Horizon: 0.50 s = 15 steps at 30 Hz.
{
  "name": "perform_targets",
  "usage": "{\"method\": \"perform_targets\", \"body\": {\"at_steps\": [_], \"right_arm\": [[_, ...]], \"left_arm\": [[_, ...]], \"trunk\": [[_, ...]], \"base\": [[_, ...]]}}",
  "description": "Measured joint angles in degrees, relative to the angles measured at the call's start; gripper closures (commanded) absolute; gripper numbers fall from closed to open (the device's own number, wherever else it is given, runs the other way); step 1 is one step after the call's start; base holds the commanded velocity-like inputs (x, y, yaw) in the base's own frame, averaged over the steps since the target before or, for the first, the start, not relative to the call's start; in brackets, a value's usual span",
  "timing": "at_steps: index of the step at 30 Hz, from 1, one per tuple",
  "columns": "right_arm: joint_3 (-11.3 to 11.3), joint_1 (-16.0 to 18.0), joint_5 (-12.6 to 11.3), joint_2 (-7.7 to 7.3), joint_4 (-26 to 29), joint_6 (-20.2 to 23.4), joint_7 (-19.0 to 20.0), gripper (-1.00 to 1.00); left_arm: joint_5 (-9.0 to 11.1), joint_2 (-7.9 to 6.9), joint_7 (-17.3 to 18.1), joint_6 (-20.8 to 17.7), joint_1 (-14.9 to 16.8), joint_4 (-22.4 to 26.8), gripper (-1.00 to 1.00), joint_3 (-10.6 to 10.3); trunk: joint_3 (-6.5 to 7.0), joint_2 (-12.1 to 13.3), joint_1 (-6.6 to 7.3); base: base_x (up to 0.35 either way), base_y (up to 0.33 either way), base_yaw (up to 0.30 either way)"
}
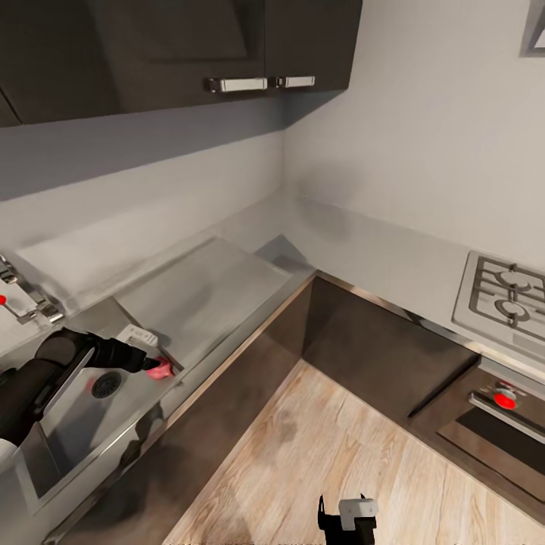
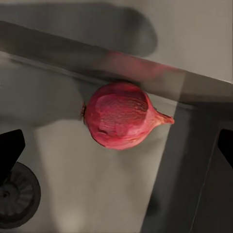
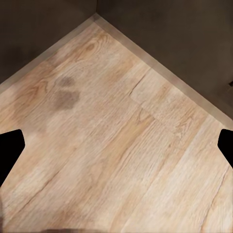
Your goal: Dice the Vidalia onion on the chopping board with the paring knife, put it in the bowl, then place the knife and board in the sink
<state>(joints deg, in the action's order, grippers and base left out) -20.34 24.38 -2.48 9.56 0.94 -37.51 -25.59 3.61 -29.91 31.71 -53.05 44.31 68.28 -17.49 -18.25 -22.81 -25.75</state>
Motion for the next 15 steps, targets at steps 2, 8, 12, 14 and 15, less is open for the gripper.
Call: {"method": "perform_targets", "body": {"at_steps": [2,8,12,14,15], "right_arm": [[0.0,0.0,0.0,0.00,0.0,0.0,0.0,-1.00],[0.0,0.0,0.0,0.00,0.0,0.0,0.0,-1.00],[0.0,0.0,0.0,0.00,0.0,0.0,0.0,-1.00],[0.0,0.0,0.0,0.00,0.0,0.0,0.0,-1.00],[0.0,0.0,0.0,0.00,0.0,0.0,0.0,-1.00]], "left_arm": [[-0.1,0.00,0.0,0.0,0.0,0.0,-1.00,0.0],[-0.2,0.05,0.0,0.0,0.0,0.0,-1.00,-0.1],[-0.2,0.08,-0.1,0.0,0.0,-0.1,-1.00,-1.7],[-0.3,0.09,-0.1,0.0,0.0,-0.1,-1.00,-2.5],[-0.3,0.09,-0.1,0.0,0.0,-0.2,-1.00,-2.5]], "trunk": [[-0.12,0.0,0.00],[-0.50,0.0,0.02],[-0.58,0.0,0.00],[-0.59,0.0,0.00],[-0.59,0.0,0.00]], "base": [[0.000,0.000,0.000],[0.091,0.000,0.000],[0.036,0.000,0.000],[0.009,0.000,0.000],[0.005,0.000,0.000]]}}
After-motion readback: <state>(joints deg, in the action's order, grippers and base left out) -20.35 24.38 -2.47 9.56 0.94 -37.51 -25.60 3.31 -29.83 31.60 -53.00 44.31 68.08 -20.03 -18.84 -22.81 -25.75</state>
